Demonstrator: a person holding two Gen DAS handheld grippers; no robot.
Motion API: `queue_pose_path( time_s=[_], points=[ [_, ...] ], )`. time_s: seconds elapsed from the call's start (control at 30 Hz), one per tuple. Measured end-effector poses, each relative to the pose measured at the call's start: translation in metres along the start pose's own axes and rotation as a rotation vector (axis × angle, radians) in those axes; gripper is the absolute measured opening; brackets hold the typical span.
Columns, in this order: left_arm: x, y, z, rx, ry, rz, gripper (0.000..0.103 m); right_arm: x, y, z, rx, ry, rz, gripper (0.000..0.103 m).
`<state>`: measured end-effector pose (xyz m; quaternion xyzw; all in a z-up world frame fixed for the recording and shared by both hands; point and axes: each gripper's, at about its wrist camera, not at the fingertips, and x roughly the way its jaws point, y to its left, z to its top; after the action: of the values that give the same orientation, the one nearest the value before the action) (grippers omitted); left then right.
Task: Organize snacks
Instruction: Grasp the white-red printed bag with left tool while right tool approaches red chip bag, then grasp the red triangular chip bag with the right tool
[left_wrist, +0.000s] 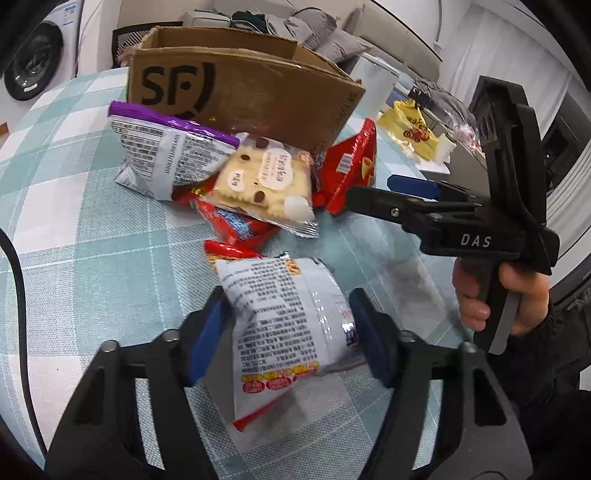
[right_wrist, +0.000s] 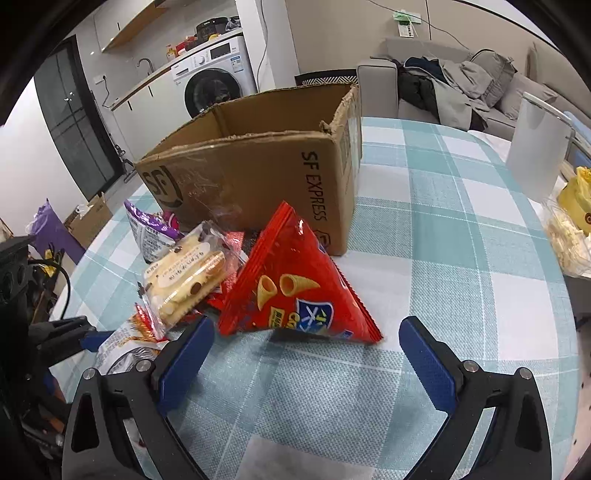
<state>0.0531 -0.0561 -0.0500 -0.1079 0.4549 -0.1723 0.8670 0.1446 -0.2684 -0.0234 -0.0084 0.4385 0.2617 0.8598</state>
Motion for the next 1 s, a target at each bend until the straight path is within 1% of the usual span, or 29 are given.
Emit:
queue_pose_path(
  time_s=[0.2,0.37,0.53,0.7,0.77,0.83,0.9,1.0],
  points=[
    [-0.004,0.000,-0.002,0.005,-0.022,-0.004,0.055,0.003,-0.004,0.011,0.044,-0.009,0.035,0.102],
    [-0.009,0.005,-0.001,0.005,-0.037,-0.001,0.055,0.014,-0.013,0.016,0.107,-0.003,0.051,0.101],
    [-0.013,0.003,-0.005,0.030,-0.060,0.002,0.054,0.022,-0.022,0.014,0.138,0.020,0.043,0.100],
    [-0.018,0.005,-0.005,0.025,-0.074,-0.003,0.054,0.021,-0.029,0.011,0.137,0.026,0.030,0.099],
    [-0.019,0.007,-0.005,0.021,-0.079,-0.003,0.054,0.021,-0.032,0.011,0.141,0.025,0.025,0.096],
    [-0.021,0.009,-0.004,0.018,-0.085,-0.006,0.054,0.020,-0.034,0.010,0.148,0.025,0.023,0.090],
    [-0.023,0.011,-0.006,0.017,-0.090,-0.009,0.054,0.020,-0.035,0.010,0.149,0.027,0.024,0.086],
    [-0.026,0.011,-0.007,0.021,-0.094,-0.005,0.054,0.021,-0.037,0.010,0.165,0.018,0.017,0.086]
  ],
)
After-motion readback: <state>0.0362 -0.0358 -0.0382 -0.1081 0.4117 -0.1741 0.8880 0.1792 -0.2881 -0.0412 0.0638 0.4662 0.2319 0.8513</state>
